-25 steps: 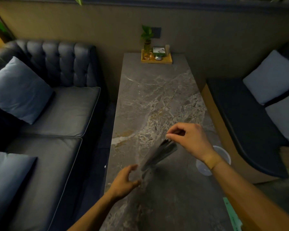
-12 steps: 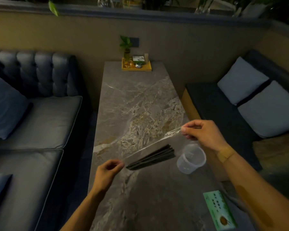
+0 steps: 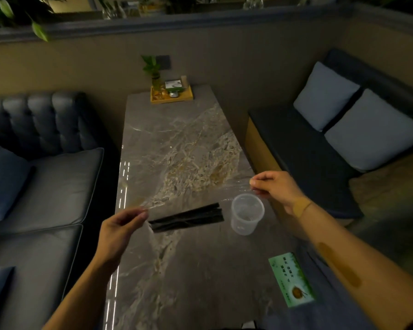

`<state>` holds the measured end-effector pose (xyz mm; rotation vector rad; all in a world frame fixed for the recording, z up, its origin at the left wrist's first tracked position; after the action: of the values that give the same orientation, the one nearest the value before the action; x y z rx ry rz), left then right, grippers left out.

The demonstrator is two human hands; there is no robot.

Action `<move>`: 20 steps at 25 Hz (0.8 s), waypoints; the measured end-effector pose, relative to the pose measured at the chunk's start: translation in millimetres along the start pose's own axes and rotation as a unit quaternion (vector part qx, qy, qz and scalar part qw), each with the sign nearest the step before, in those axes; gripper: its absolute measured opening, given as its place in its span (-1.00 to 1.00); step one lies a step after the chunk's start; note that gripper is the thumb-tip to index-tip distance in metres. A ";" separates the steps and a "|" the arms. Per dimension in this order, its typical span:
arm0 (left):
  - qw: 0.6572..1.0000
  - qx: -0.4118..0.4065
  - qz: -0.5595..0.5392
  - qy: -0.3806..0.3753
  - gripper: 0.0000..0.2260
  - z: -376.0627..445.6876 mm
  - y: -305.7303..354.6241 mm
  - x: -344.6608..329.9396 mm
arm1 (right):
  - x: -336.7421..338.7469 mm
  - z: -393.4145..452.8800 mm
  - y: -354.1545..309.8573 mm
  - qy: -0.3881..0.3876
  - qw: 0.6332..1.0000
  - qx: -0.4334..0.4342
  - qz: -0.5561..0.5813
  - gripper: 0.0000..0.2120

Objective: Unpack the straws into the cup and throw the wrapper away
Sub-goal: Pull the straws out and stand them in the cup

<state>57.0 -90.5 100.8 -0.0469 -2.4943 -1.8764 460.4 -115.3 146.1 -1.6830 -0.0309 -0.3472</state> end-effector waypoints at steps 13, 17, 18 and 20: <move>0.991 -0.045 0.123 0.014 -0.90 7.5 64.0 -34.3 | 11.9 19.1 35.9 0.004 1.000 -0.014 0.027 -0.83; 0.990 -0.058 0.130 0.014 -0.85 13.4 74.1 -38.2 | 15.2 22.3 43.5 0.014 0.999 -0.017 0.041 -0.86; 0.988 -0.062 0.138 0.011 -0.85 14.4 76.3 -40.2 | 16.6 22.0 45.8 0.015 0.999 -0.018 0.039 -0.87; 0.983 -0.073 0.167 0.010 -0.88 16.1 81.3 -43.1 | 19.5 22.6 52.4 0.016 0.999 -0.023 0.038 -0.90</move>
<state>103.0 -53.1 172.9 -0.4188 -2.1621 -1.8968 495.2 -104.6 98.0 -1.7194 0.0648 -0.3206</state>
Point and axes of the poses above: each hand's wrist, its own z-axis towards the middle knuckle, its own x-axis out of the back of the hand, y = z × x, the point moved 9 cm from there along z, towards the middle knuckle, and after that the axes turned 12 degrees about x, right-handed, at the moved point
